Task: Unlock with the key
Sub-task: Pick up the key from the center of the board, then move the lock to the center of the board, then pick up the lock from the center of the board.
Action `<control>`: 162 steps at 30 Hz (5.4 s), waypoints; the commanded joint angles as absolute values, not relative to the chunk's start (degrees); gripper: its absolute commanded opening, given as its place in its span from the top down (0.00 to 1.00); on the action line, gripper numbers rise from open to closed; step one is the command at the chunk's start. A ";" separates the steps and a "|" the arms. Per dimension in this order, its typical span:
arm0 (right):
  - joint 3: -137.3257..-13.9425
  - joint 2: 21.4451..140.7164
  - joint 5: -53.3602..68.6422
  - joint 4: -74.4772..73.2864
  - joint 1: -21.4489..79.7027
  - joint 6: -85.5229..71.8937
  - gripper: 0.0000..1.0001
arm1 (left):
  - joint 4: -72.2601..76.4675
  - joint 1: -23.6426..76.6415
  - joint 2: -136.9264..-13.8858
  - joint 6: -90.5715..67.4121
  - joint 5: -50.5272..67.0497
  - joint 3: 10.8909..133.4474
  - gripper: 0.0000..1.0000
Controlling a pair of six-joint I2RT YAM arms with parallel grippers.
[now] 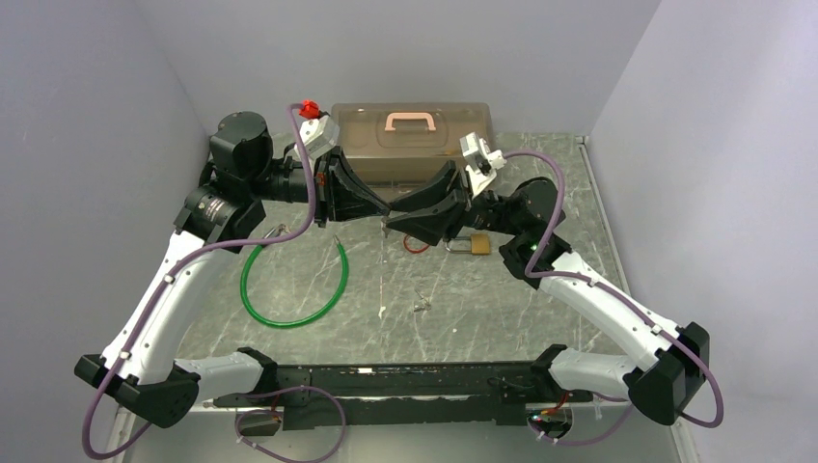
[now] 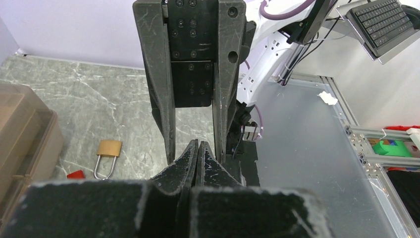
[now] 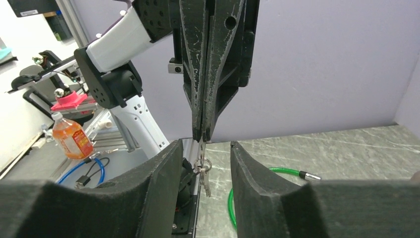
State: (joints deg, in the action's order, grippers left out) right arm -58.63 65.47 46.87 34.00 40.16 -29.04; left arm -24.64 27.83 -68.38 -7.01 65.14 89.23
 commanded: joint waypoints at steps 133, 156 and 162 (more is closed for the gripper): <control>-50.60 34.91 22.83 -13.68 35.02 -17.76 1.00 | -47.54 38.14 -93.73 34.17 27.06 71.31 0.01; -52.05 34.43 21.34 -15.34 34.94 -15.64 1.00 | -32.26 39.95 -100.10 15.30 15.70 61.39 0.01; -52.16 34.35 21.29 -15.38 34.97 -15.75 1.00 | -29.69 41.07 -100.22 18.28 16.36 60.00 0.11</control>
